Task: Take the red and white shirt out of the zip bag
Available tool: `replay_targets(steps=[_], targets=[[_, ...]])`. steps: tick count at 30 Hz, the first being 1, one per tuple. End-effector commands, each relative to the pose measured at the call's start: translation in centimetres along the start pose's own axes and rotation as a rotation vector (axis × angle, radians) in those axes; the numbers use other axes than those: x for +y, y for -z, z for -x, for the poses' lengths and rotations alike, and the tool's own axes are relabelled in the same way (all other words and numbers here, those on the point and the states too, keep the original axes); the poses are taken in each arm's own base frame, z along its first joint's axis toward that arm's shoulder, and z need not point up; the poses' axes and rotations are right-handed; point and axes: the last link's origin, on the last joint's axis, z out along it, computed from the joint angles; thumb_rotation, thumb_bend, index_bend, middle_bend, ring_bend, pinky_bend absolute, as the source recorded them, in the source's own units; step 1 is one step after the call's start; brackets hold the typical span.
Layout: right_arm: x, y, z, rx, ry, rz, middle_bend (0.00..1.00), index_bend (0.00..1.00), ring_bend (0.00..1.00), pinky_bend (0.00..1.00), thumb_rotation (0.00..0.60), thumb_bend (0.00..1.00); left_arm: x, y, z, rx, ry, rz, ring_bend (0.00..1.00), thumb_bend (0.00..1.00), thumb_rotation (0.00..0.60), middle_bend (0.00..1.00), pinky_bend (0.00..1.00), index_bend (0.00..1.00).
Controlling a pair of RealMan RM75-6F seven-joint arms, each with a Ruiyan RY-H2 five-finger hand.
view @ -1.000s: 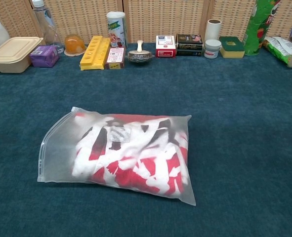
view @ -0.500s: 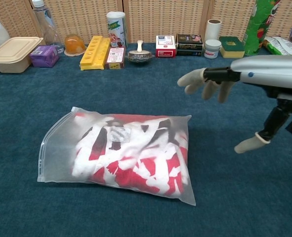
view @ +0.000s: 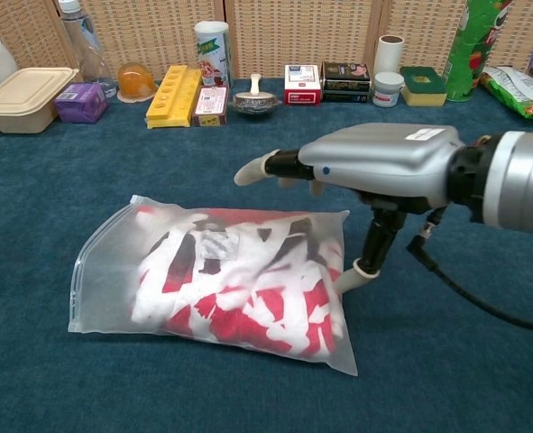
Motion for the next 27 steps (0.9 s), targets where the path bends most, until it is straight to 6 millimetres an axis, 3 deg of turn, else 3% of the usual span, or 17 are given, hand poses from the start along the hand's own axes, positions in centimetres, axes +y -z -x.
replay_targets(steps=[1, 5, 10, 20, 27], targets=[[-1.2, -2.0, 0.6, -0.029, 0.022, 0.01, 0.07, 0.0, 0.17, 0.25, 0.6, 0.0, -0.2, 0.0, 0.0, 0.002, 0.001, 0.001, 0.37, 0.19, 0.6, 0.46, 0.31, 0.52], [-1.3, -3.2, 1.0, -0.023, 0.072, 0.045, 0.06, 0.0, 0.16, 0.24, 0.6, 0.0, -0.4, 0.2, -0.1, 0.004, 0.004, -0.005, 0.37, 0.19, 0.6, 0.46, 0.31, 0.52], [0.2, -4.7, 1.0, 0.019, 0.228, 0.11, 0.05, 0.0, 0.14, 0.2, 0.6, 0.0, -0.7, 0.5, -0.1, 0.006, 0.002, -0.013, 0.37, 0.19, 0.6, 0.46, 0.31, 0.52], [4.1, -5.9, -2.3, 0.094, 0.362, 0.188, 0.05, 0.0, 0.14, 0.16, 0.6, 0.0, -0.3, 0.5, -0.1, 0.005, 0.004, -0.002, 0.37, 0.19, 0.6, 0.46, 0.31, 0.52], [2.2, -4.1, -3.6, -0.016, 0.263, 0.116, 0.05, 0.0, 0.14, 0.16, 0.6, 0.0, -0.1, 0.3, -0.2, 0.003, 0.004, 0.006, 0.37, 0.19, 0.6, 0.46, 0.31, 0.52]])
